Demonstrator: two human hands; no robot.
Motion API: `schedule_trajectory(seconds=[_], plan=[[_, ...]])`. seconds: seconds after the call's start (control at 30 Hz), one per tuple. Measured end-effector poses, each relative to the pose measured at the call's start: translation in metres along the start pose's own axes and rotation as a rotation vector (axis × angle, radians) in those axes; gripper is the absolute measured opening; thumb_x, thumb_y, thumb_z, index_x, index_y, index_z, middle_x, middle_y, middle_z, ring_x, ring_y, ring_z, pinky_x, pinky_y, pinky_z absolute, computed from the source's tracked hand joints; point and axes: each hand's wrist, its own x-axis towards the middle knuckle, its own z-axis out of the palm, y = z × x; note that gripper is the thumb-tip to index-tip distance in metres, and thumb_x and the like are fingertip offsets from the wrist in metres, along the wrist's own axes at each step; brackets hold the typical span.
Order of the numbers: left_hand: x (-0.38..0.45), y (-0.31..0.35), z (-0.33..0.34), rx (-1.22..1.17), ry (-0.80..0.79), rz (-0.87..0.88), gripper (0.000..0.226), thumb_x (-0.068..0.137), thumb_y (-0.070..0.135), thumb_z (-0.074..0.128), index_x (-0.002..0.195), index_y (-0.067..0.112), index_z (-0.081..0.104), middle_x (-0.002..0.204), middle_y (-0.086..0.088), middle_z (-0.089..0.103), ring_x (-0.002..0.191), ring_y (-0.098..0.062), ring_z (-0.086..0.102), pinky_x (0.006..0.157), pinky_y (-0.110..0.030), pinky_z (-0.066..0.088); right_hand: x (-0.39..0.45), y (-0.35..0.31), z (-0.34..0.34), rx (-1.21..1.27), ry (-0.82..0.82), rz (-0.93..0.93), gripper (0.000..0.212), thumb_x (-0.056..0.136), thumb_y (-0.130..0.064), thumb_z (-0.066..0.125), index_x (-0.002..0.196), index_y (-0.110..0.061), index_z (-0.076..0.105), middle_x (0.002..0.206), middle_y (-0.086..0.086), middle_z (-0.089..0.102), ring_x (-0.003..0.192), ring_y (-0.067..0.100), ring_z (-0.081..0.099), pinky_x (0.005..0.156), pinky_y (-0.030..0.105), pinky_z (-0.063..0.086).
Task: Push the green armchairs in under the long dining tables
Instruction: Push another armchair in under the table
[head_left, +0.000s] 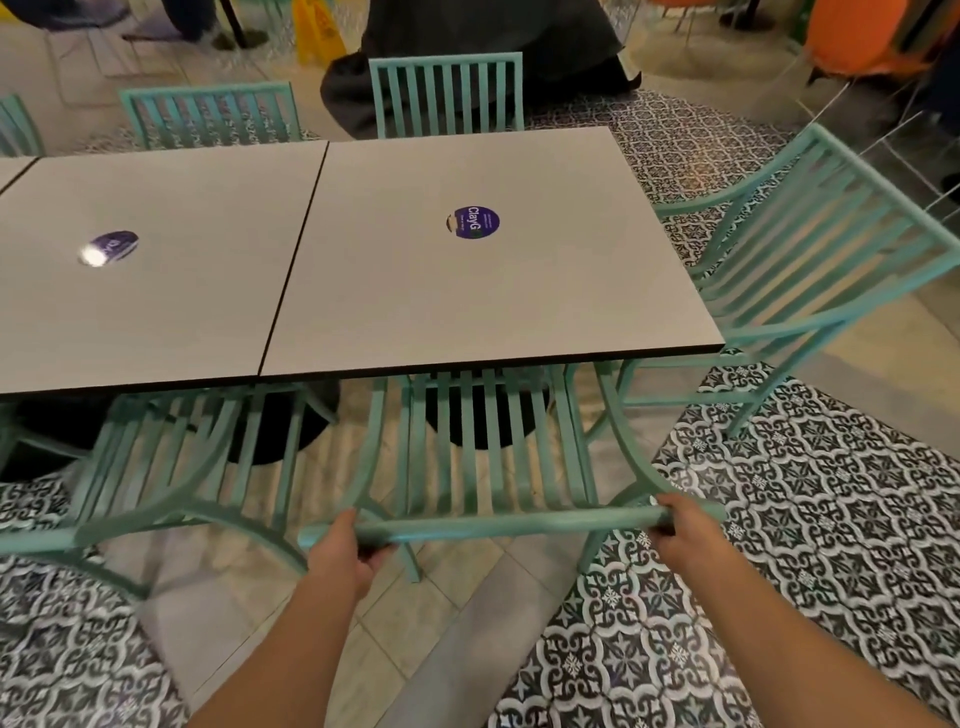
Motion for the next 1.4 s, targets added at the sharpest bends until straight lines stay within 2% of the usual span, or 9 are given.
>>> schedule_trajectory(seconds=[0.1, 0.23, 0.57, 0.9, 1.0, 1.1, 1.17, 1.3, 1.4], plan=[[0.007, 0.0, 0.006, -0.005, 0.021, 0.004, 0.056, 0.095, 0.024, 0.061, 0.141, 0.004, 0.037, 0.137, -0.024, 0.048, 0.12, -0.041, 0.054, 0.075, -0.049, 0.053, 0.005, -0.006, 0.004, -0.003, -0.008, 0.004, 0.009, 0.091, -0.002, 0.056, 0.09, -0.002, 0.047, 0.095, 0.014, 0.053, 0.082, 0.025, 0.055, 0.088, 0.037, 0.05], [0.011, -0.001, 0.011, -0.018, 0.048, 0.001, 0.054, 0.094, 0.024, 0.062, 0.138, 0.005, 0.039, 0.133, -0.024, 0.05, 0.117, -0.04, 0.056, 0.084, -0.05, 0.054, 0.005, -0.009, 0.008, -0.009, -0.007, 0.037, 0.011, 0.091, -0.006, 0.059, 0.092, -0.003, 0.049, 0.1, 0.016, 0.055, 0.088, 0.026, 0.057, 0.094, 0.04, 0.051], [0.014, 0.003, 0.01, 0.0, 0.058, 0.0, 0.054, 0.094, 0.028, 0.063, 0.138, 0.007, 0.04, 0.13, -0.021, 0.053, 0.102, -0.036, 0.059, 0.07, -0.046, 0.054, 0.007, -0.007, 0.01, -0.019, -0.001, 0.011, 0.01, 0.091, -0.006, 0.059, 0.093, -0.005, 0.05, 0.116, 0.018, 0.054, 0.106, 0.03, 0.056, 0.096, 0.043, 0.05], [0.012, 0.002, 0.007, 0.018, 0.059, 0.022, 0.057, 0.093, 0.027, 0.065, 0.139, 0.006, 0.038, 0.131, -0.022, 0.052, 0.11, -0.037, 0.059, 0.066, -0.045, 0.054, 0.004, -0.005, 0.007, 0.018, -0.014, 0.022, 0.01, 0.091, -0.008, 0.061, 0.092, -0.006, 0.051, 0.104, 0.014, 0.056, 0.102, 0.028, 0.056, 0.088, 0.038, 0.053], [0.009, 0.001, 0.007, 0.018, 0.056, 0.032, 0.057, 0.093, 0.026, 0.064, 0.14, 0.006, 0.038, 0.132, -0.022, 0.052, 0.114, -0.037, 0.058, 0.069, -0.044, 0.055, 0.004, -0.003, 0.009, 0.027, -0.003, 0.011, 0.013, 0.09, -0.008, 0.062, 0.088, -0.006, 0.049, 0.11, 0.014, 0.055, 0.102, 0.028, 0.055, 0.086, 0.037, 0.052], [0.007, 0.001, 0.006, 0.008, 0.05, 0.037, 0.057, 0.092, 0.027, 0.065, 0.139, 0.006, 0.039, 0.132, -0.021, 0.052, 0.114, -0.037, 0.058, 0.062, -0.043, 0.054, 0.007, -0.003, 0.008, 0.031, 0.0, 0.019, 0.013, 0.09, -0.009, 0.063, 0.089, -0.006, 0.05, 0.114, 0.014, 0.057, 0.103, 0.028, 0.057, 0.092, 0.038, 0.053], [0.006, 0.002, 0.003, -0.016, 0.033, 0.033, 0.059, 0.091, 0.03, 0.067, 0.138, 0.007, 0.041, 0.13, -0.021, 0.054, 0.112, -0.037, 0.059, 0.067, -0.044, 0.056, 0.011, -0.002, 0.007, 0.029, -0.011, 0.0, 0.015, 0.09, -0.01, 0.064, 0.092, -0.005, 0.05, 0.117, 0.015, 0.058, 0.107, 0.028, 0.058, 0.092, 0.039, 0.053], [0.003, 0.003, -0.01, 0.018, 0.027, 0.117, 0.058, 0.093, 0.043, 0.061, 0.134, 0.008, 0.043, 0.119, -0.021, 0.059, 0.095, -0.034, 0.065, 0.077, -0.048, 0.057, 0.014, 0.005, -0.003, 0.013, -0.045, -0.053, 0.042, 0.087, -0.027, 0.069, 0.121, -0.008, 0.053, 0.118, 0.011, 0.062, 0.101, 0.024, 0.062, 0.093, 0.042, 0.052], [-0.002, 0.011, -0.025, 0.131, 0.099, 0.253, 0.053, 0.098, 0.039, 0.054, 0.136, 0.005, 0.042, 0.118, -0.019, 0.06, 0.094, -0.032, 0.064, 0.078, -0.047, 0.054, 0.013, 0.01, -0.018, 0.005, 0.0, -0.157, 0.06, 0.083, -0.038, 0.071, 0.131, -0.013, 0.047, 0.117, 0.009, 0.064, 0.102, 0.023, 0.063, 0.093, 0.046, 0.051]])
